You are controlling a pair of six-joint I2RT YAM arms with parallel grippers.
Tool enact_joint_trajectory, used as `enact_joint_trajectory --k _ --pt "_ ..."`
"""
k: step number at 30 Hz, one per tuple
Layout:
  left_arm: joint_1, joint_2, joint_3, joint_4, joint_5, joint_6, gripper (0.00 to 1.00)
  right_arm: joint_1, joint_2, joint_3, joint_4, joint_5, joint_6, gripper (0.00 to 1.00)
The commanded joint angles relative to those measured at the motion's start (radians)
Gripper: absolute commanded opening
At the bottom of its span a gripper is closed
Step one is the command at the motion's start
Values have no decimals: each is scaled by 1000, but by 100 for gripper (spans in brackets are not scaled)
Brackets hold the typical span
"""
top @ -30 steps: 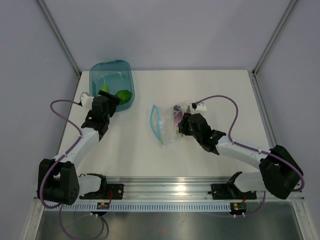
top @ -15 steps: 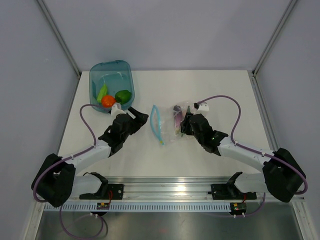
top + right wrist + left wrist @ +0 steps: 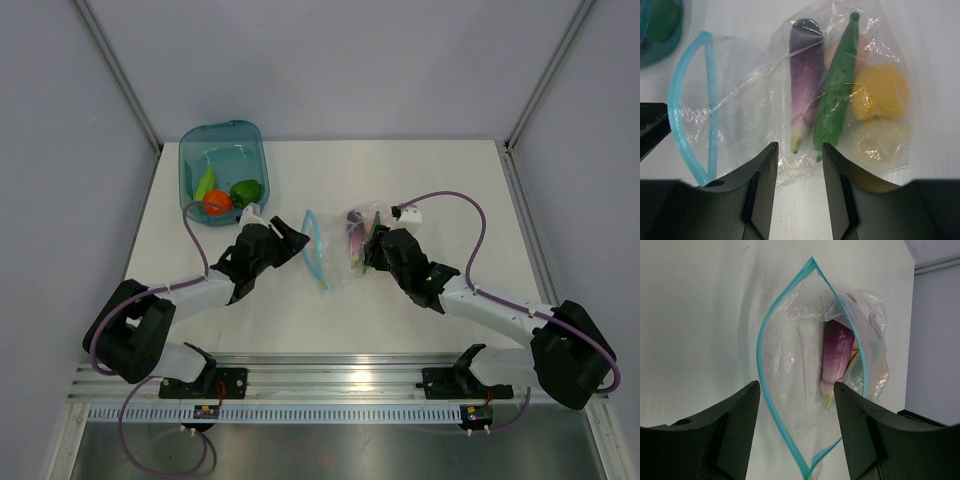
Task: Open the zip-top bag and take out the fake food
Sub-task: Pick up the fake vegetable from the zipper food storage bag.
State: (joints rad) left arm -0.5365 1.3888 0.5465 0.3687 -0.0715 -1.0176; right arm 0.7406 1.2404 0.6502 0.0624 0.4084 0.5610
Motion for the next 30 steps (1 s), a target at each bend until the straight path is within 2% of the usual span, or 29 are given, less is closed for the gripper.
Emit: enact_joint_trajectory --k 1,10,14,23,30 --pt "-3 9 47 58 55 22 64 -3 -30 -6 11 43 -9 47" --pt "-3 62 72 59 122 27 63 -1 -19 0 1 36 -3 47" --pt "-3 105 104 64 167 37 57 -1 -27 -3 1 36 -1 48" --pt "-5 187 144 67 225 42 57 -1 -15 2 4 30 -3 48" --pt "-25 225 168 72 234 57 55 -1 14 12 5 20 -6 47"
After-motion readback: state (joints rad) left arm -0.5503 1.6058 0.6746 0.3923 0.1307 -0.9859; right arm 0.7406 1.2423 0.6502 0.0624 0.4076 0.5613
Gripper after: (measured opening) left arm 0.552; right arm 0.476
